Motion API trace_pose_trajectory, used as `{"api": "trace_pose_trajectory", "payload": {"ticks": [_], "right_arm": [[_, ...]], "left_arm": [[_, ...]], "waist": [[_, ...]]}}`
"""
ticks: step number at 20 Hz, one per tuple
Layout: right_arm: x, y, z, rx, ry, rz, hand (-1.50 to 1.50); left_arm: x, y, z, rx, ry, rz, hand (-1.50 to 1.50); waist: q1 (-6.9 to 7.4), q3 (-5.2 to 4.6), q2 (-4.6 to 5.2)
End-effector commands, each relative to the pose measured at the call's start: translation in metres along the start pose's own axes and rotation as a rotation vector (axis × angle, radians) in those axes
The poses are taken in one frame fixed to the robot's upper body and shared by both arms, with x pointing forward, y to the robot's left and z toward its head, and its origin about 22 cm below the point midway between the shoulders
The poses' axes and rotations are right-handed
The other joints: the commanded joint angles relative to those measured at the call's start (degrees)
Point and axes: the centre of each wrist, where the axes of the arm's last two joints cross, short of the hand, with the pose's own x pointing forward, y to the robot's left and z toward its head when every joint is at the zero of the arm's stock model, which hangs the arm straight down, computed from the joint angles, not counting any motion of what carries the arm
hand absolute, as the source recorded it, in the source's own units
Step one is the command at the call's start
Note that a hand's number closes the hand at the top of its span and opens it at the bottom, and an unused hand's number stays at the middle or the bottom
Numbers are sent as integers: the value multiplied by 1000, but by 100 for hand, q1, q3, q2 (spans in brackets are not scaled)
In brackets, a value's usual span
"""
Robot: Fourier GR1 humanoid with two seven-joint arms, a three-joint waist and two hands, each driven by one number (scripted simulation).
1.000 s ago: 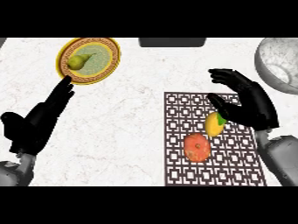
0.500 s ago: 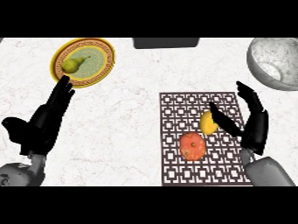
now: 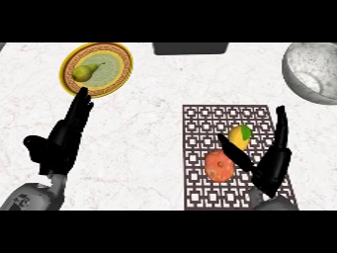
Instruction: Pick the lemon from the placemat and place it in the bowl
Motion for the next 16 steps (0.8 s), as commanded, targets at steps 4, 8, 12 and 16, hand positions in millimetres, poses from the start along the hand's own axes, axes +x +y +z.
{"api": "trace_pose_trajectory", "payload": {"ticks": [4,8,12,16], "right_arm": [[11,-18,-20,-3,151,123,-150],[39,-10,-29,72,309,166,-150],[69,-17,-31,148,437,233,-150],[89,-20,-44,204,530,308,-150]], "left_arm": [[-7,2,1,1,-9,10,0],[1,-7,-8,-25,-12,5,0],[-9,-7,-1,-3,0,16,0],[-18,-10,-2,-31,-20,-7,0]], "waist": [[9,-7,-10],[40,9,5],[83,18,1],[124,29,35]]}}
